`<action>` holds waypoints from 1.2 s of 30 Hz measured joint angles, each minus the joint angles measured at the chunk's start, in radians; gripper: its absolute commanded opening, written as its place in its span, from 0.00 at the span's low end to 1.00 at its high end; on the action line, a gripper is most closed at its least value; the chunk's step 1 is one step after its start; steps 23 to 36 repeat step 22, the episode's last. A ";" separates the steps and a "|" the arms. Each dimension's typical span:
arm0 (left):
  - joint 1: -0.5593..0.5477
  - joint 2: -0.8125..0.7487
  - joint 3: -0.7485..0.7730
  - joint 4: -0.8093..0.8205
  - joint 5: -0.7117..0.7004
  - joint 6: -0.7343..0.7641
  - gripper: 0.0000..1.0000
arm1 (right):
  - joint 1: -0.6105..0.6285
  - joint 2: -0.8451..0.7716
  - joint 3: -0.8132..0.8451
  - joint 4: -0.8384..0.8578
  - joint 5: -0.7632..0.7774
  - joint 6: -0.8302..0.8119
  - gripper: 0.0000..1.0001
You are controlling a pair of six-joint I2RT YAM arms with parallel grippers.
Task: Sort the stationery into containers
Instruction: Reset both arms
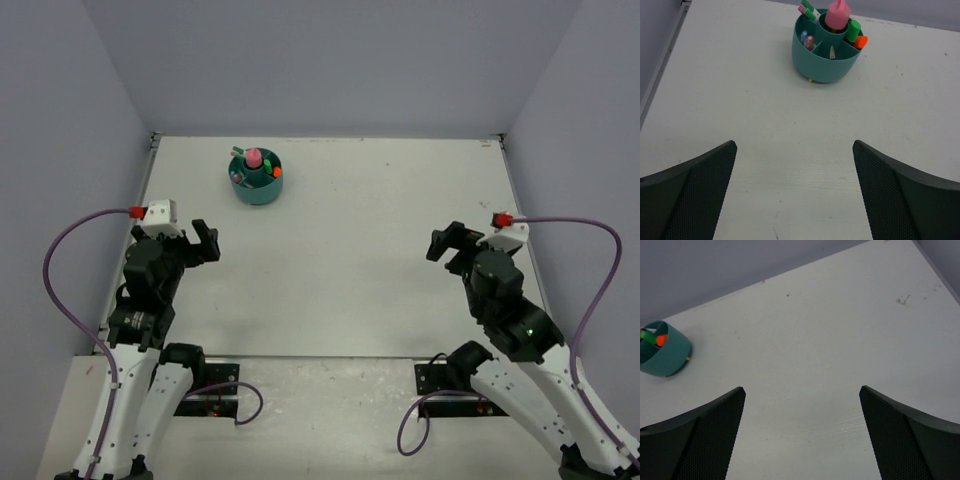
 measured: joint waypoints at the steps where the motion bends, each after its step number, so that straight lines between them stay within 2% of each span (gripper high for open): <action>1: -0.004 0.000 -0.001 0.000 0.003 0.003 1.00 | 0.000 -0.038 0.000 0.001 0.001 -0.002 0.99; 5: -0.012 0.001 -0.005 0.000 0.012 0.007 1.00 | -0.001 -0.118 0.020 0.001 0.016 -0.001 0.99; 15: -0.018 0.001 -0.005 0.001 0.057 0.025 1.00 | -0.001 -0.055 0.023 -0.049 0.018 -0.001 0.99; 36: -0.024 0.000 -0.007 0.002 0.069 0.030 1.00 | -0.001 -0.053 0.023 -0.049 0.007 -0.002 0.99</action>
